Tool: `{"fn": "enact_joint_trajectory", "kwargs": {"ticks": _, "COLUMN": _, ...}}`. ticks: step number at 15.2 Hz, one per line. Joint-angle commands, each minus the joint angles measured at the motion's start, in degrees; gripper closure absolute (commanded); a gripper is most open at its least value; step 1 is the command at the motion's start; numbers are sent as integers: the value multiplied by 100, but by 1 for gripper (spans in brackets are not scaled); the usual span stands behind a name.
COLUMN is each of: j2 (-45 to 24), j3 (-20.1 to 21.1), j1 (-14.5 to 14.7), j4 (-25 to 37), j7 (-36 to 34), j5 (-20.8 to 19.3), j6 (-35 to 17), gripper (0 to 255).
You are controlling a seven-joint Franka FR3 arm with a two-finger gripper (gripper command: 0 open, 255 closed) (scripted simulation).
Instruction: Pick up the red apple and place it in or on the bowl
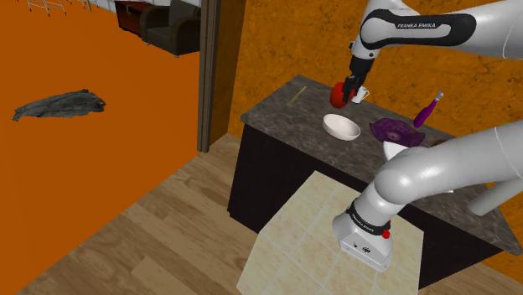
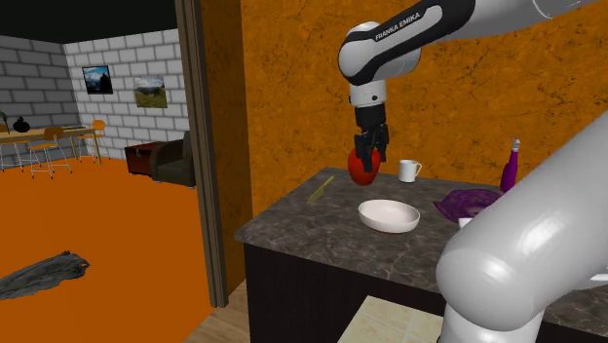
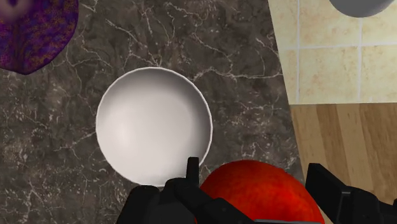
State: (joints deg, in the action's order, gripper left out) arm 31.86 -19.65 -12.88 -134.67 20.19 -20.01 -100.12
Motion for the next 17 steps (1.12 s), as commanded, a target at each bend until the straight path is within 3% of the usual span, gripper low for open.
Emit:
{"fn": "enact_joint_trajectory", "kwargs": {"ticks": 1, "j2": 421, "j3": -47, "j1": -140, "j4": -290, "j7": 110, "j5": -151, "j6": 101, "gripper": 255}}
{"fn": "enact_joint_trajectory", "kwargs": {"ticks": 9, "j2": 1871, "j3": -393, "j1": -808, "j4": -1000, "j7": 844, "j5": -787, "j6": 654, "gripper": 255}}
{"fn": "enact_joint_trajectory", "kwargs": {"ticks": 17, "j2": 3044, "j3": -904, "j1": -1558, "j4": -1273, "j7": 1869, "j5": -1520, "j6": 1265, "gripper": 255}}
